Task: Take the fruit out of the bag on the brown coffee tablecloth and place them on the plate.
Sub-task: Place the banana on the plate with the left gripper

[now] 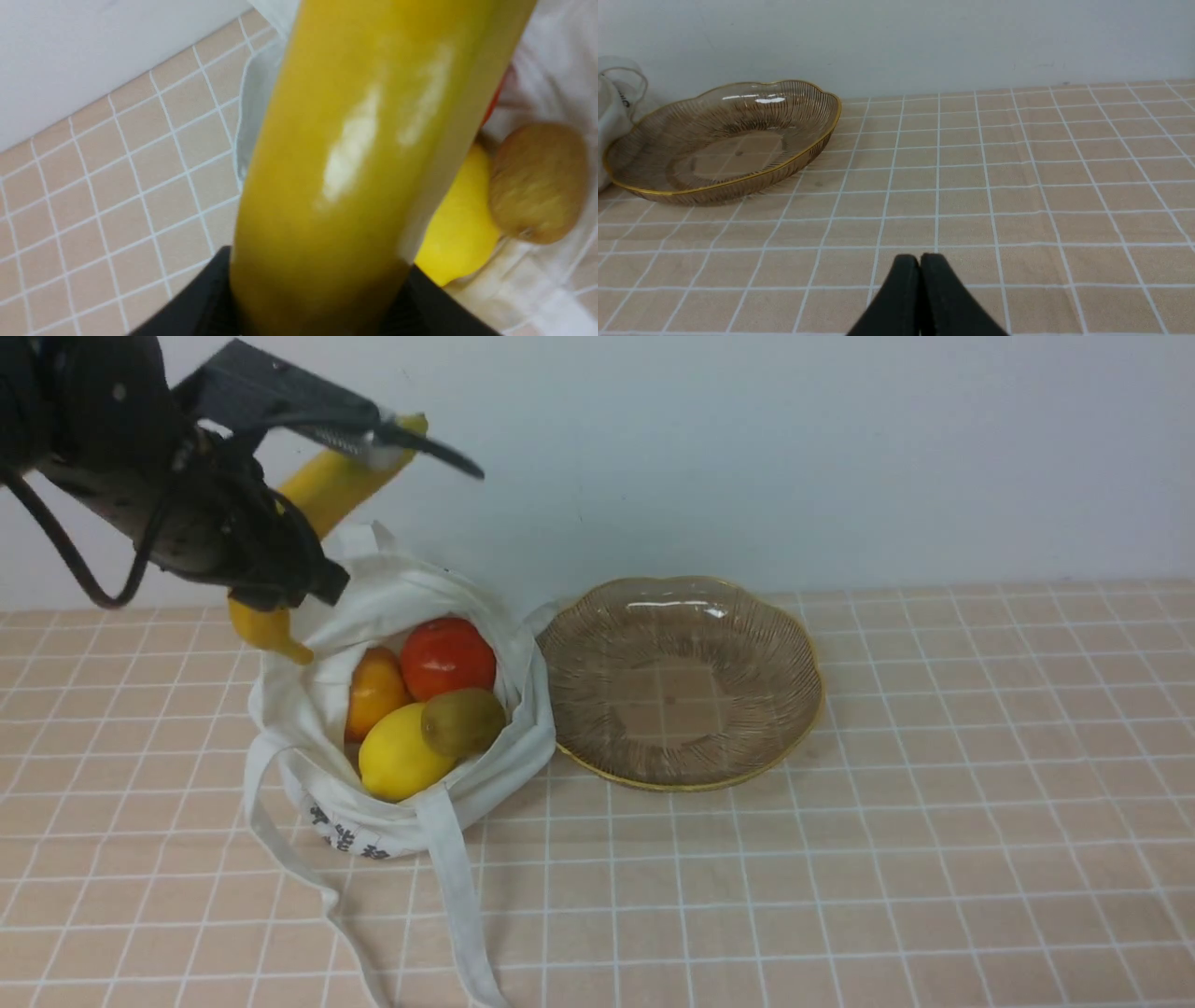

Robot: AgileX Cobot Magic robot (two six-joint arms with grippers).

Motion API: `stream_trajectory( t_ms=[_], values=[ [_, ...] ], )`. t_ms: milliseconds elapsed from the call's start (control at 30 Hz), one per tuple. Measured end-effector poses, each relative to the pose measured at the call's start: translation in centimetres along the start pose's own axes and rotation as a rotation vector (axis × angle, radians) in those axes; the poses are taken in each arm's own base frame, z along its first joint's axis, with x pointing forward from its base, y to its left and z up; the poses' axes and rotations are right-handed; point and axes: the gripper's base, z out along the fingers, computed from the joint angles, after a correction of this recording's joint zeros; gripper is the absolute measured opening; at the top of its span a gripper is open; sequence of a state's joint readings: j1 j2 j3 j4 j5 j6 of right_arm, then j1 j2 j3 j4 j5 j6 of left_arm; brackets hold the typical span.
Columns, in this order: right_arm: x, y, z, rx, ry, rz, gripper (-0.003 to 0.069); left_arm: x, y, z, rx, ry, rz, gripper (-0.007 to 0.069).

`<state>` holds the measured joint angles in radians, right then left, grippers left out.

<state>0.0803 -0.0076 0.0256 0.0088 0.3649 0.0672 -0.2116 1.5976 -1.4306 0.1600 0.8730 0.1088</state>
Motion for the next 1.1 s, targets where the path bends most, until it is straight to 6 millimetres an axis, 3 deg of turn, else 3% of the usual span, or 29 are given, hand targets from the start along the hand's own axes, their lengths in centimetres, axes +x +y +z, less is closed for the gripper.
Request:
stream_trajectory(
  t_ms=[133,300,367,567,667,800,933,1100],
  values=[
    [0.0,0.0,0.0,0.0,0.001,0.0,-0.0013,-2.0,-0.9,-1.5,0.152,-0.06,-0.142,0.032],
    [0.0,0.0,0.0,0.0,0.001,0.0,-0.0013,-4.1,-3.3,-0.3,0.352,-0.091,-0.175,0.032],
    [0.0,0.0,0.0,0.0,0.001,0.0,-0.0013,-5.7,-6.5,2.4,0.484,-0.076,-0.146,0.032],
    [0.0,0.0,0.0,0.0,0.001,0.0,-0.0013,-7.3,-11.6,8.5,0.597,-0.012,-0.246,0.032],
    [0.0,0.0,0.0,0.0,0.001,0.0,-0.0013,-7.5,-12.4,10.0,0.607,0.002,-0.286,0.032],
    [0.0,0.0,0.0,0.0,0.001,0.0,-0.0013,-7.8,-14.5,13.6,0.625,0.017,-0.339,0.032],
    [0.0,0.0,0.0,0.0,0.001,0.0,-0.0013,-7.3,-15.3,14.9,0.629,0.04,-0.342,0.0342],
    [0.0,0.0,0.0,0.0,0.001,0.0,-0.0013,-6.4,-16.1,16.9,0.626,0.084,-0.341,0.0502]
  ],
)
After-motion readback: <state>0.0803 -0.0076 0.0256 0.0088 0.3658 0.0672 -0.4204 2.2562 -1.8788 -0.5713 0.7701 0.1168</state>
